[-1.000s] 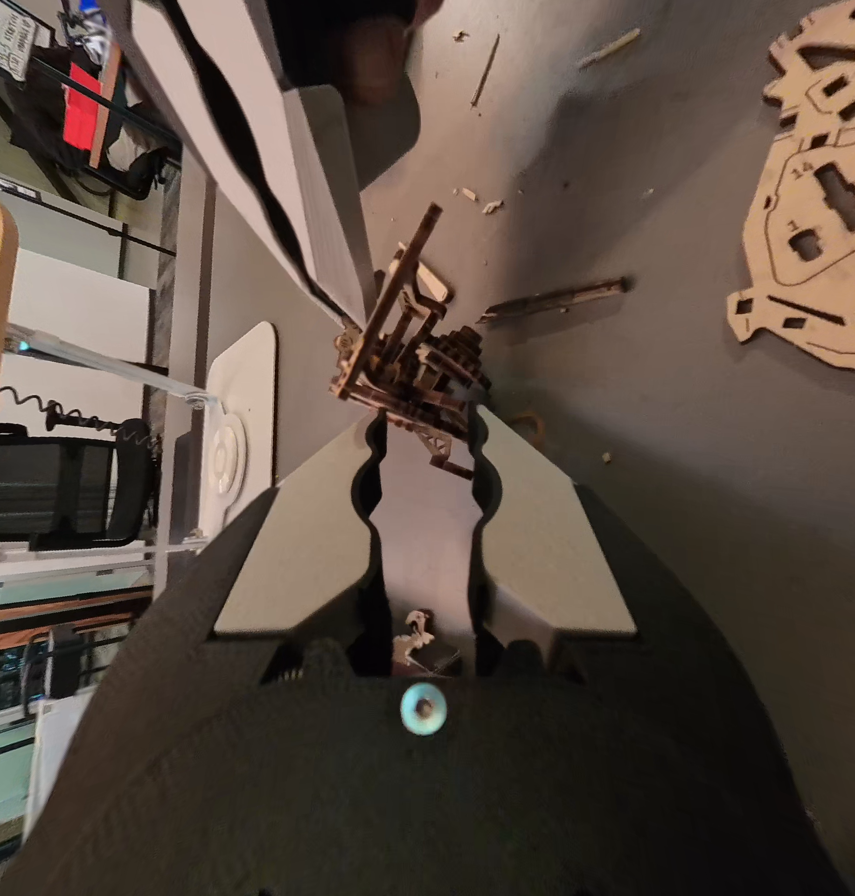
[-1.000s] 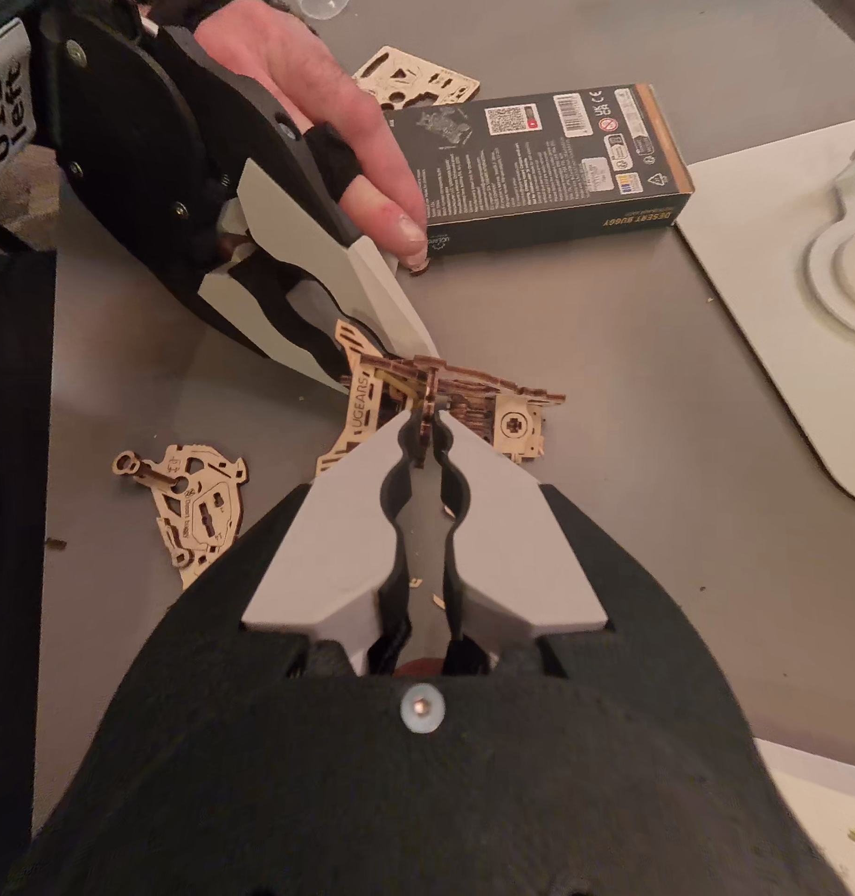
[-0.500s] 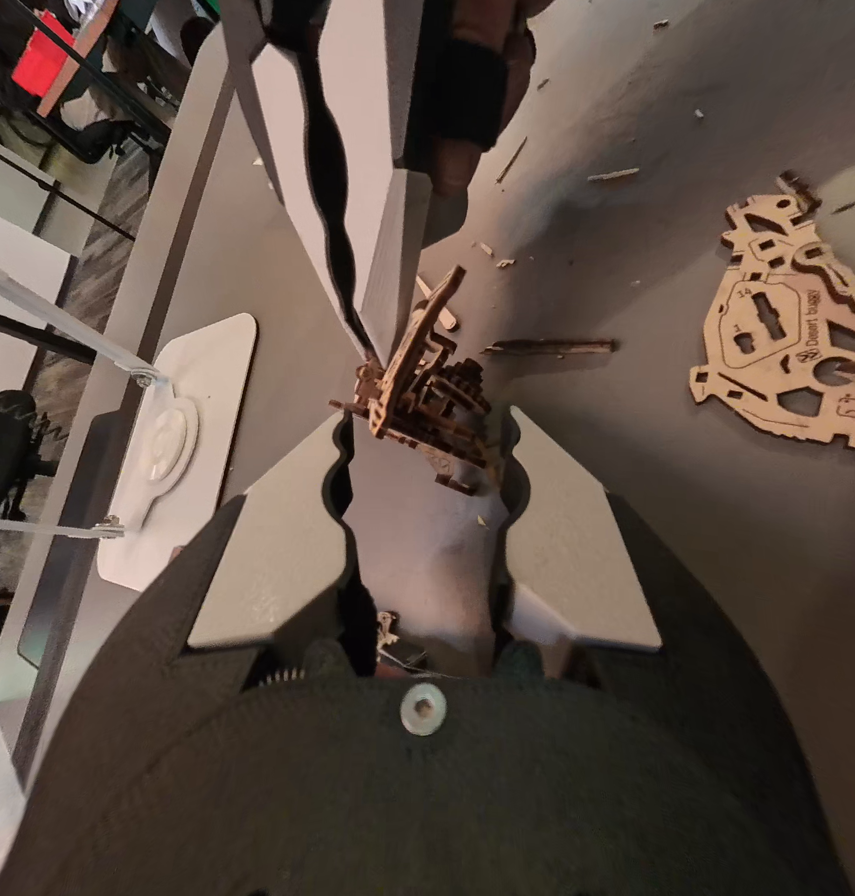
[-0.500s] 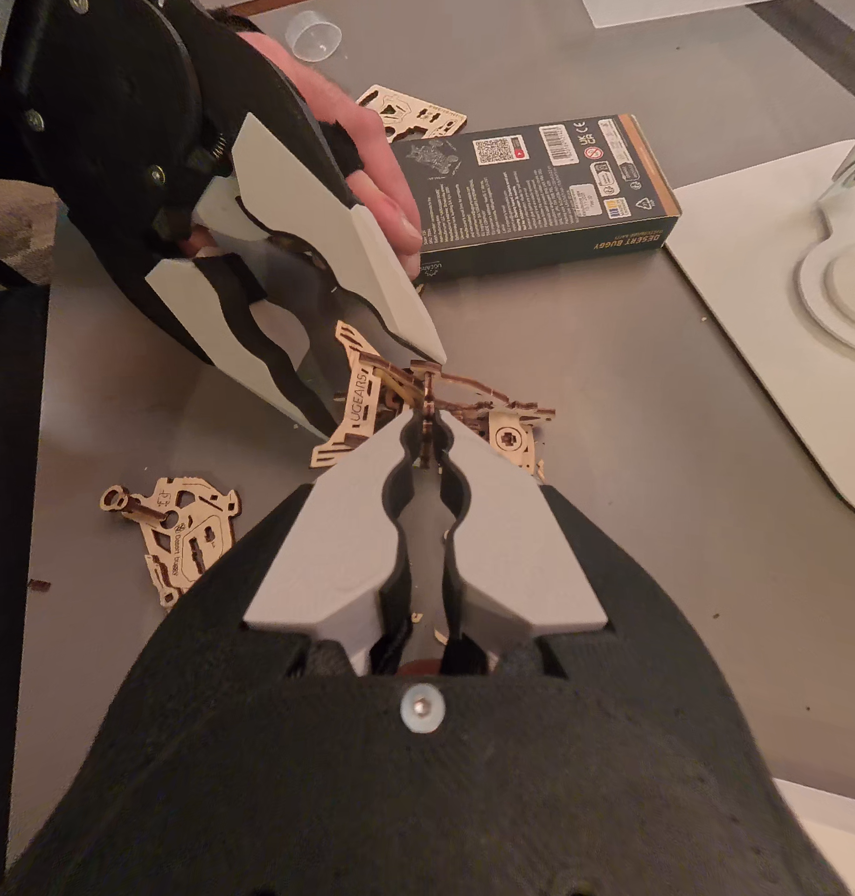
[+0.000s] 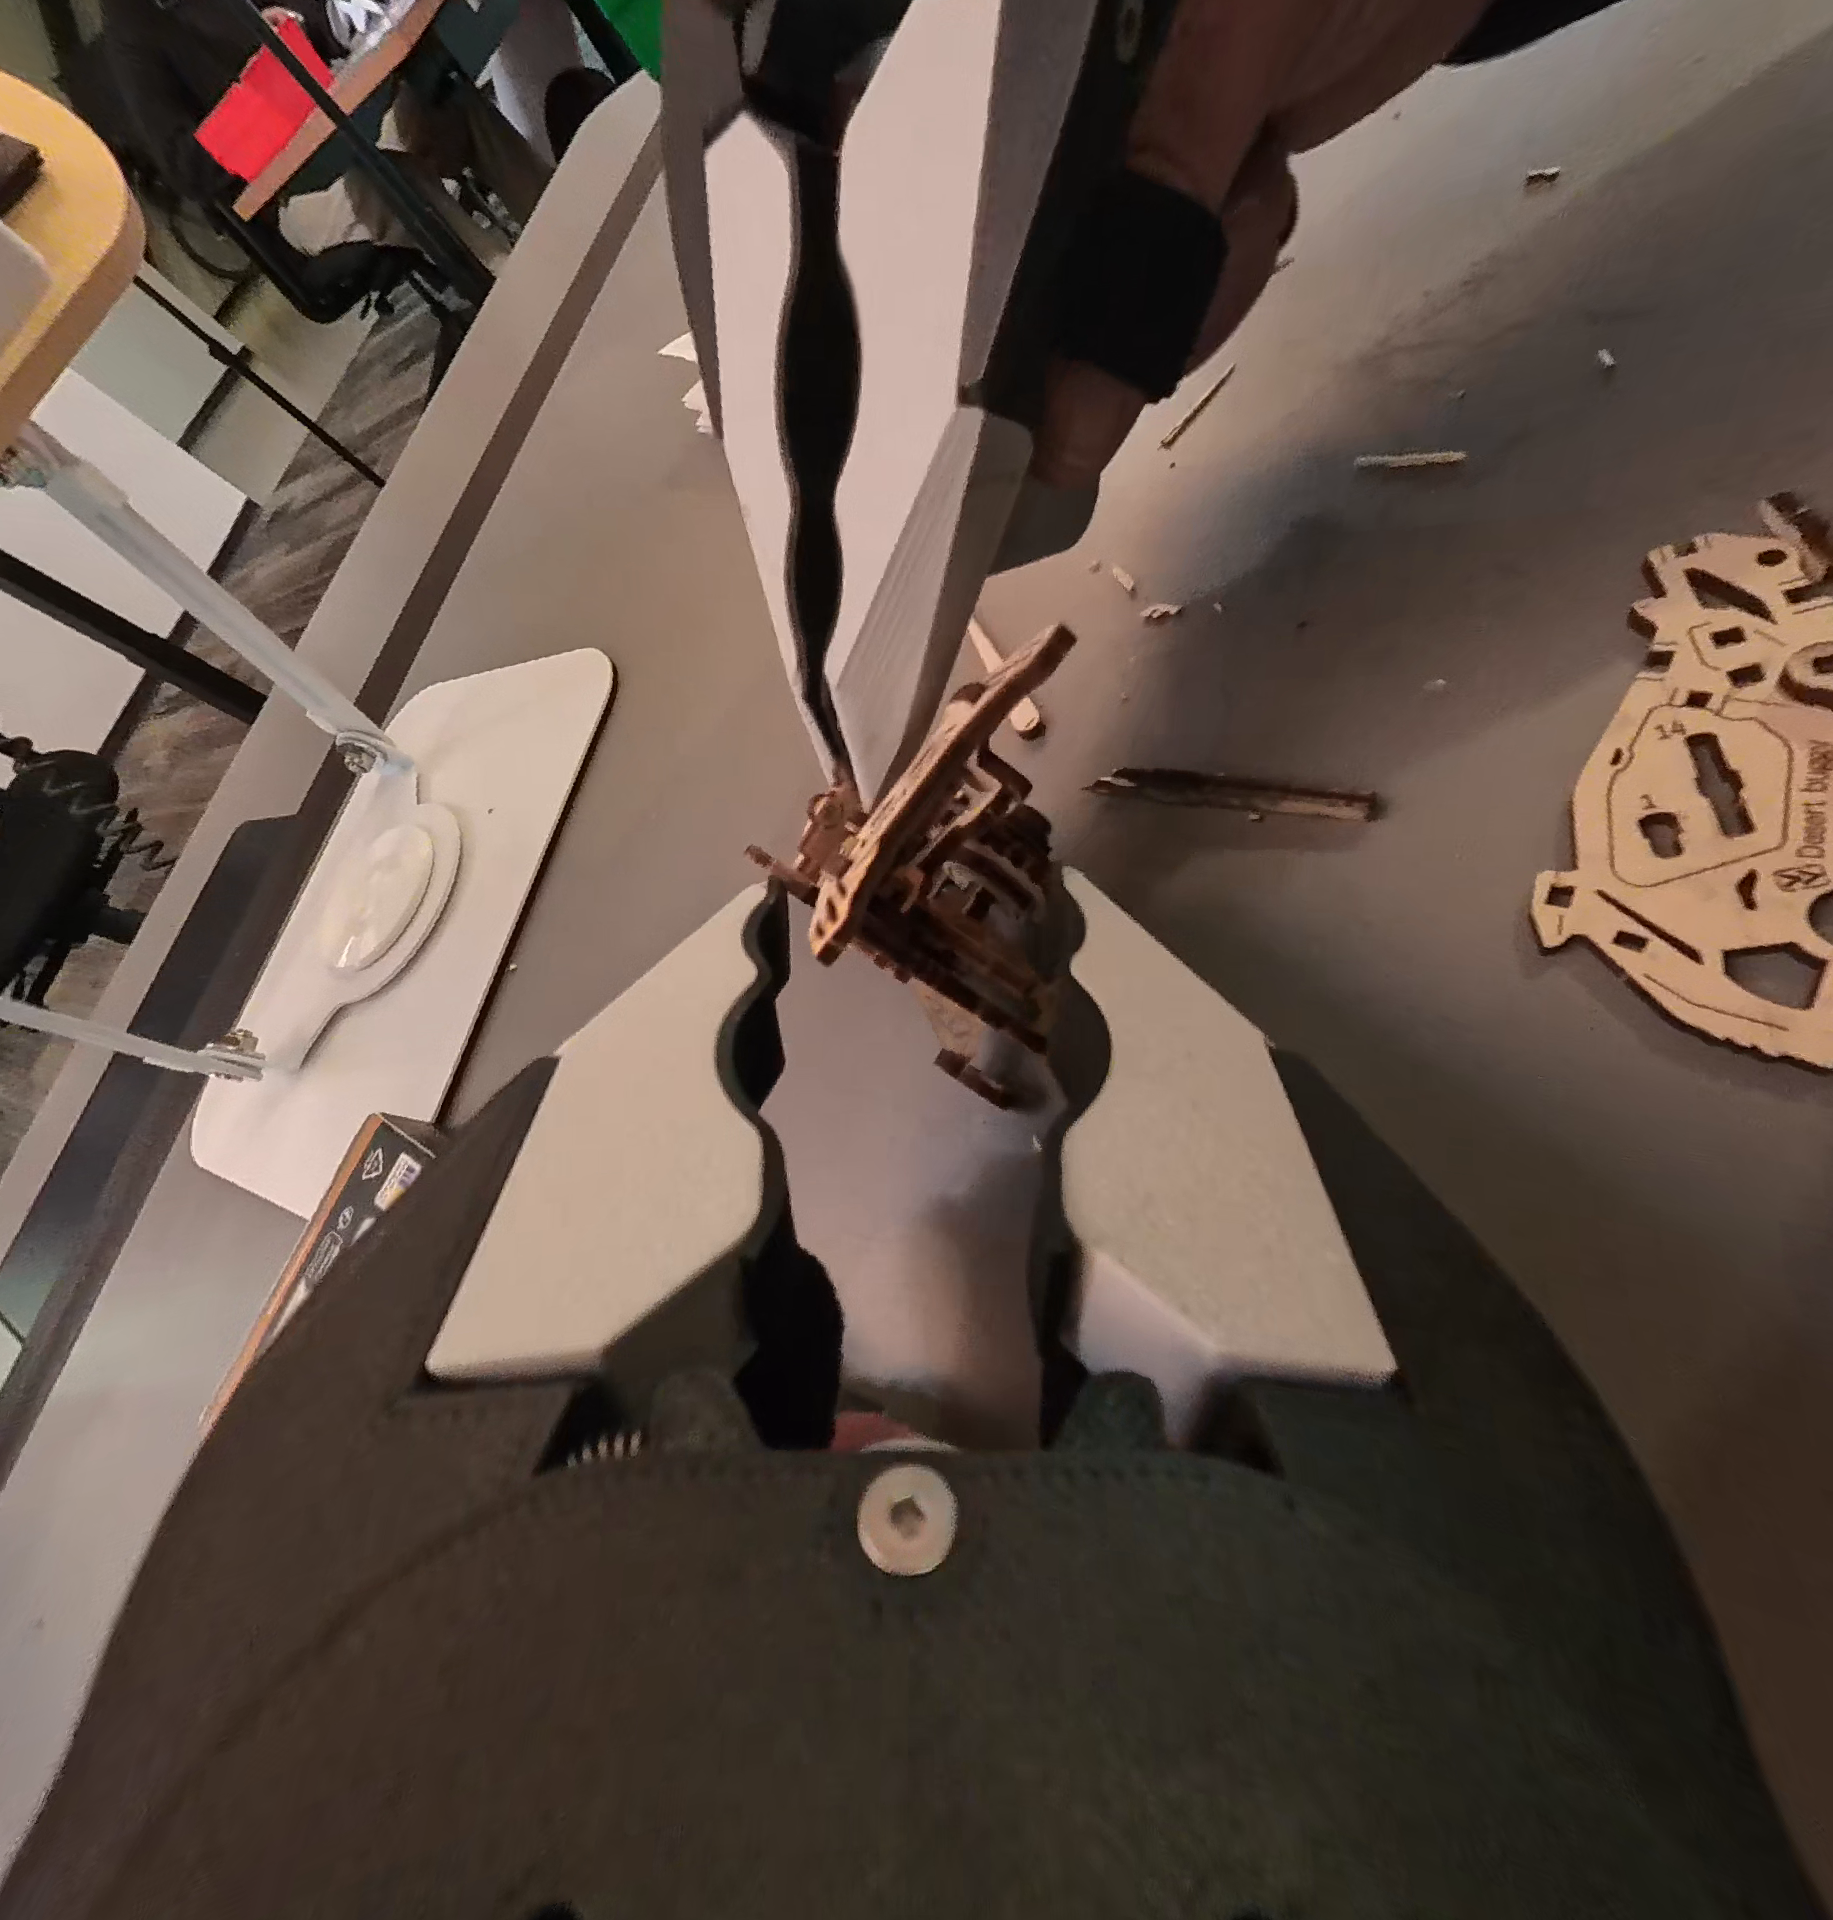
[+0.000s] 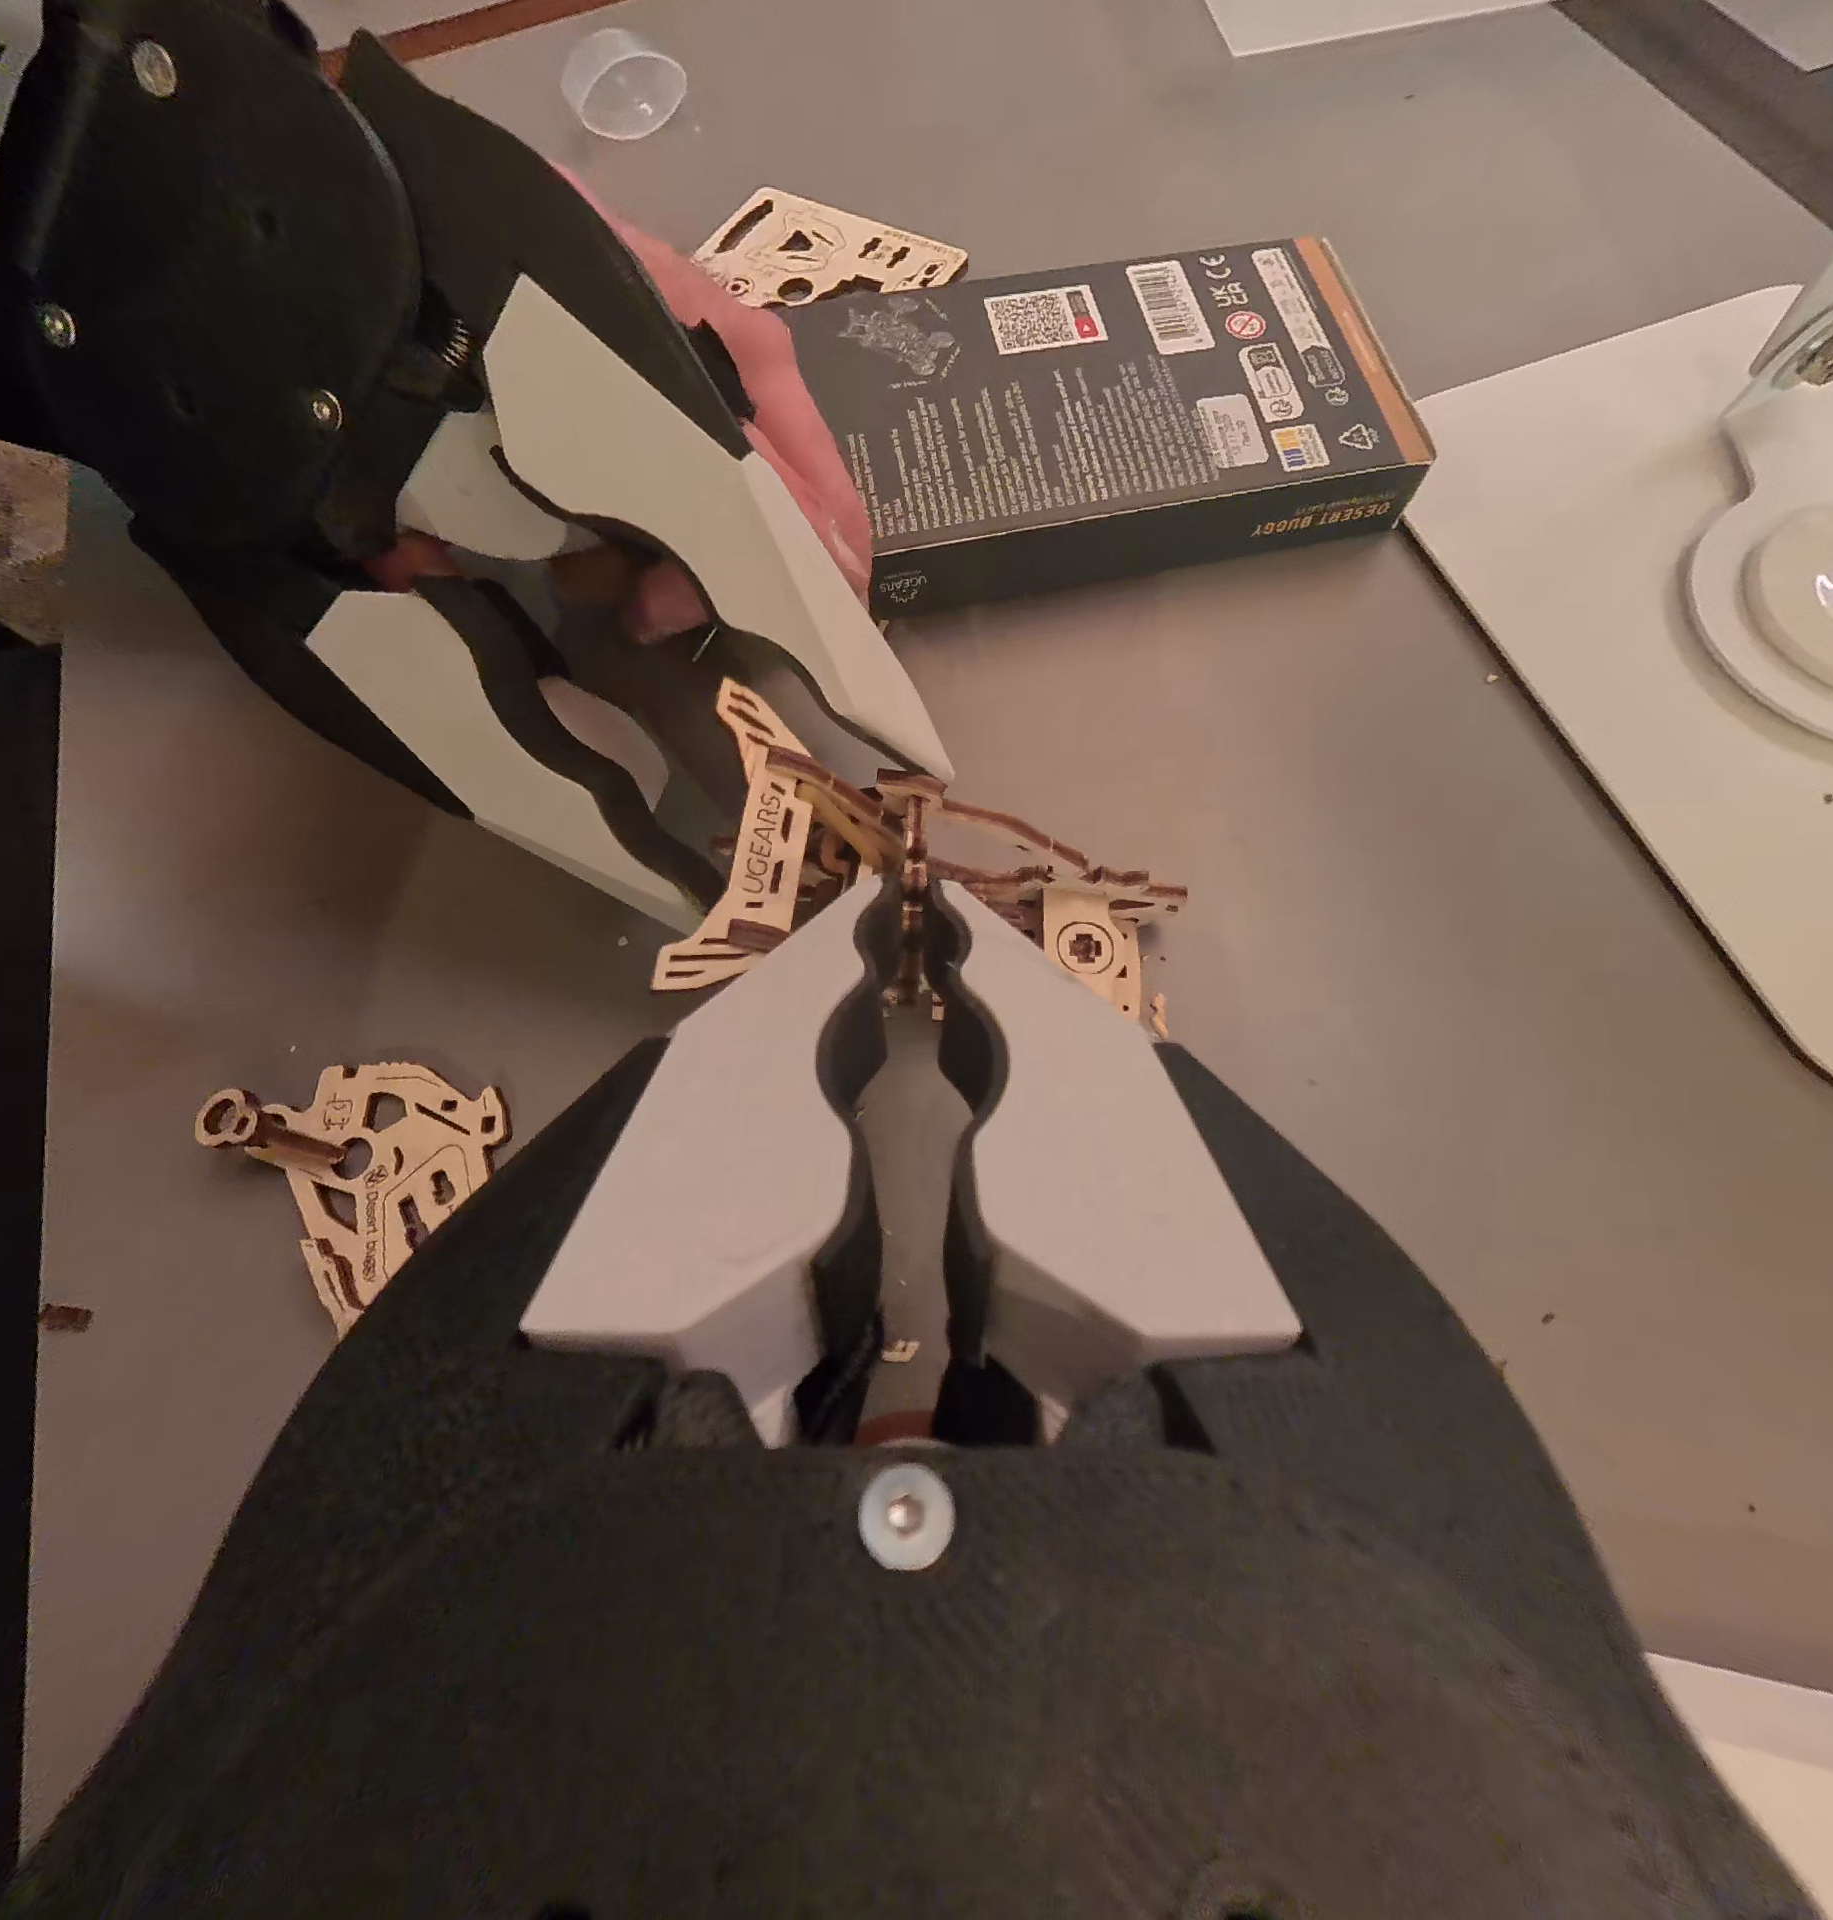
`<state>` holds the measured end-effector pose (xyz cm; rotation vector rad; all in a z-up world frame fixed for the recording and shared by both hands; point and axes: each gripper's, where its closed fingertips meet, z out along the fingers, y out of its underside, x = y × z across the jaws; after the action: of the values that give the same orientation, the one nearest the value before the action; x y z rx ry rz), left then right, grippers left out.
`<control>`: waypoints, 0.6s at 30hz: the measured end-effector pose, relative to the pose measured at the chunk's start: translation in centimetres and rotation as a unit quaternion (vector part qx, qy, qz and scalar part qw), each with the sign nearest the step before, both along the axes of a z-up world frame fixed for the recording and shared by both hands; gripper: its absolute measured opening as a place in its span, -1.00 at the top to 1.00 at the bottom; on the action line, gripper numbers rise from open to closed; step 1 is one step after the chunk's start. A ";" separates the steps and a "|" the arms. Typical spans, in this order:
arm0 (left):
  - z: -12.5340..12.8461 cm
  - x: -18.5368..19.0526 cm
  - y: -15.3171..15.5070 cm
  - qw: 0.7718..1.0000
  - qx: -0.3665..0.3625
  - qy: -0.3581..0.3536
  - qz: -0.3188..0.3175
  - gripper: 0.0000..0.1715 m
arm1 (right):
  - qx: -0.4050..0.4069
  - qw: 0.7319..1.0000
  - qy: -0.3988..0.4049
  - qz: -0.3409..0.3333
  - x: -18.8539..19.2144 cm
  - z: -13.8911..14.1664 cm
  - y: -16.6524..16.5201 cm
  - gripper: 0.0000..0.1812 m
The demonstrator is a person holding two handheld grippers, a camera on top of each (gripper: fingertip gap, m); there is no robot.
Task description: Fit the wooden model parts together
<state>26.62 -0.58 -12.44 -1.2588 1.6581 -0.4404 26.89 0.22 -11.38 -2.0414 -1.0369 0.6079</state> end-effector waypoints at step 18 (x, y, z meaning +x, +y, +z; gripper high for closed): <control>-0.1 0.0 0.2 1.000 0.011 -0.001 0.017 0.42 | -0.009 1.000 -0.006 -0.025 -0.4 0.1 0.3 1.00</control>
<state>26.59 -0.37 -12.55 -1.2688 1.6331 -0.4023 26.50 0.47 -11.26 -2.0830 -0.9886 0.5816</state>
